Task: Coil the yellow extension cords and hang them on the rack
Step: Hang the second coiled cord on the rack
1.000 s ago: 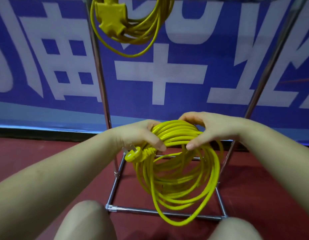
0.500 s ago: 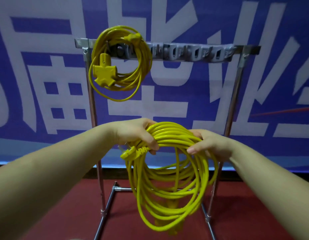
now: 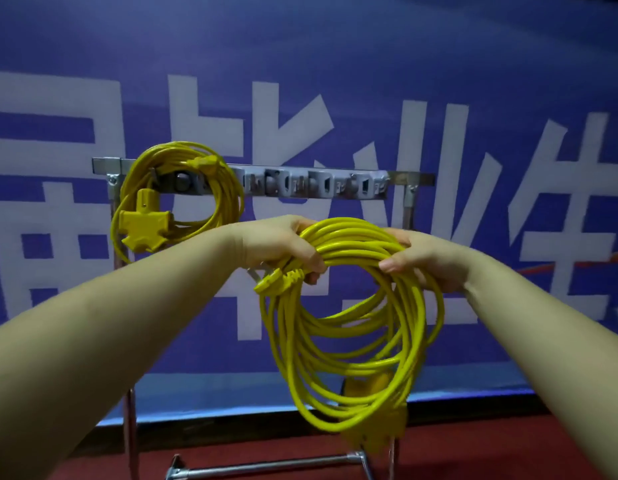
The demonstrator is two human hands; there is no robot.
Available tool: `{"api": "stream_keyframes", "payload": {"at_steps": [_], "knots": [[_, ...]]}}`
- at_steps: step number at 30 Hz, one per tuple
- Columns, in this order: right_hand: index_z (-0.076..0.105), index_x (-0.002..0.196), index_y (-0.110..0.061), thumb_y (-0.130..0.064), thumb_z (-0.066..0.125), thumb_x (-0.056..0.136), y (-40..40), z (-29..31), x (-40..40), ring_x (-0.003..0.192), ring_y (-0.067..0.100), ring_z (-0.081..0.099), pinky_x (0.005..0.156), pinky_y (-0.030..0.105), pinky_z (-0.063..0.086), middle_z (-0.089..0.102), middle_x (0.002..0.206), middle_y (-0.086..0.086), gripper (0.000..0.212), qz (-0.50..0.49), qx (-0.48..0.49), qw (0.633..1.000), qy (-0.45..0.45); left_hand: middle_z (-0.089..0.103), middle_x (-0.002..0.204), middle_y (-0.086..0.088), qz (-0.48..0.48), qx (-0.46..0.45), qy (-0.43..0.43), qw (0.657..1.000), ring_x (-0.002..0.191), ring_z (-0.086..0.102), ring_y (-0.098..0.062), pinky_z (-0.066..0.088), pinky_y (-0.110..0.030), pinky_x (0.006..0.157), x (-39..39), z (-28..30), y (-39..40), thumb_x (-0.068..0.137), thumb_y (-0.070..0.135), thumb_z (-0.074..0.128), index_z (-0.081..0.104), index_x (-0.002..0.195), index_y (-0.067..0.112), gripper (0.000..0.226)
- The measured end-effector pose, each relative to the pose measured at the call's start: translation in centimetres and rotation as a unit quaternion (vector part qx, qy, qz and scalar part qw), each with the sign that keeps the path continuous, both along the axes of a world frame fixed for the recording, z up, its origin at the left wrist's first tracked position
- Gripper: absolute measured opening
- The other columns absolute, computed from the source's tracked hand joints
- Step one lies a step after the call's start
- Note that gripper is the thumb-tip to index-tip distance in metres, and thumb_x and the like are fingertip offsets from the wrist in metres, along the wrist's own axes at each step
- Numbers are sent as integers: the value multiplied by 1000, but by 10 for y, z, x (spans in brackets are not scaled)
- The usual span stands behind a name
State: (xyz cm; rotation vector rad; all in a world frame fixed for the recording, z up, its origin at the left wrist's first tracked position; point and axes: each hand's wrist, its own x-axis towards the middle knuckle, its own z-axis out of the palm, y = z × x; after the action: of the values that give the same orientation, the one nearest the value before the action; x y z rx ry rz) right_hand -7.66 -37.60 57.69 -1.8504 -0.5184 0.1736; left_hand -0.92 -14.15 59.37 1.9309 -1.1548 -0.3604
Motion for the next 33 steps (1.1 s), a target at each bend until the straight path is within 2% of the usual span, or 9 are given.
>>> {"api": "stream_keyframes", "payload": {"at_steps": [2, 8, 13, 17, 20, 22, 25, 29, 33], "knots": [[56, 114, -15, -6, 66, 64, -12, 14, 4, 77, 18, 67, 66, 33, 58, 67, 85, 4, 51, -30, -19, 999, -21, 67, 75, -7, 5, -6, -4, 1000, 71, 68, -21, 55, -39, 72, 7, 6, -11, 67, 8, 70, 59, 89, 9, 25], [60, 109, -15, -8, 70, 62, -46, 57, 27, 80, 25, 67, 71, 38, 58, 67, 87, 7, 48, -90, -51, 991, -82, 69, 72, -4, 19, -34, -36, 999, 68, 69, -18, 57, -28, 61, 35, 36, -48, 76, 3, 69, 57, 91, 8, 20], [59, 110, -20, -8, 75, 63, -67, 90, 58, 76, 20, 69, 71, 37, 58, 70, 88, 3, 51, -112, -35, 984, -133, 70, 84, -7, 61, -44, -107, 991, 79, 70, -23, 57, -40, 79, 61, 74, -72, 82, 1, 66, 59, 98, 10, 19], [57, 110, -21, -5, 77, 65, -74, 115, 90, 79, 24, 69, 67, 36, 60, 68, 94, 7, 51, -112, -7, 980, -163, 68, 91, -8, 118, -40, -171, 977, 78, 69, -19, 58, -32, 70, 75, 104, -80, 80, 8, 70, 58, 101, 13, 25], [56, 113, -20, -9, 71, 65, -80, 132, 112, 78, 27, 69, 66, 40, 60, 67, 95, 9, 52, -109, 10, 980, -169, 68, 93, -12, 149, -34, -211, 966, 83, 68, -25, 57, -36, 72, 86, 124, -83, 78, 12, 73, 59, 98, 13, 24], [56, 115, -19, -9, 73, 66, -85, 138, 123, 74, 25, 69, 62, 38, 59, 67, 94, 11, 53, -105, 5, 980, -167, 68, 95, -11, 161, -21, -227, 960, 84, 68, -25, 57, -34, 72, 93, 131, -86, 78, 16, 74, 60, 100, 13, 27], [55, 116, -18, -7, 75, 69, -93, 133, 134, 71, 24, 69, 59, 36, 58, 67, 91, 10, 52, -103, -14, 982, -159, 65, 87, -3, 163, 3, -241, 957, 75, 64, -15, 54, -20, 56, 103, 129, -92, 79, 18, 73, 59, 101, 15, 26], [56, 116, -17, -9, 74, 68, -101, 122, 146, 75, 24, 69, 59, 34, 58, 68, 92, 8, 52, -107, -9, 981, -161, 61, 84, 1, 171, 10, -250, 953, 71, 60, -10, 48, -12, 49, 116, 122, -101, 82, 19, 70, 57, 102, 16, 24], [53, 123, -13, -13, 73, 68, -103, 120, 153, 82, 28, 68, 62, 35, 58, 66, 102, 14, 58, -113, -7, 981, -155, 62, 85, 0, 181, 13, -260, 948, 73, 60, -10, 50, -16, 57, 121, 125, -102, 82, 21, 70, 59, 102, 13, 25]]}}
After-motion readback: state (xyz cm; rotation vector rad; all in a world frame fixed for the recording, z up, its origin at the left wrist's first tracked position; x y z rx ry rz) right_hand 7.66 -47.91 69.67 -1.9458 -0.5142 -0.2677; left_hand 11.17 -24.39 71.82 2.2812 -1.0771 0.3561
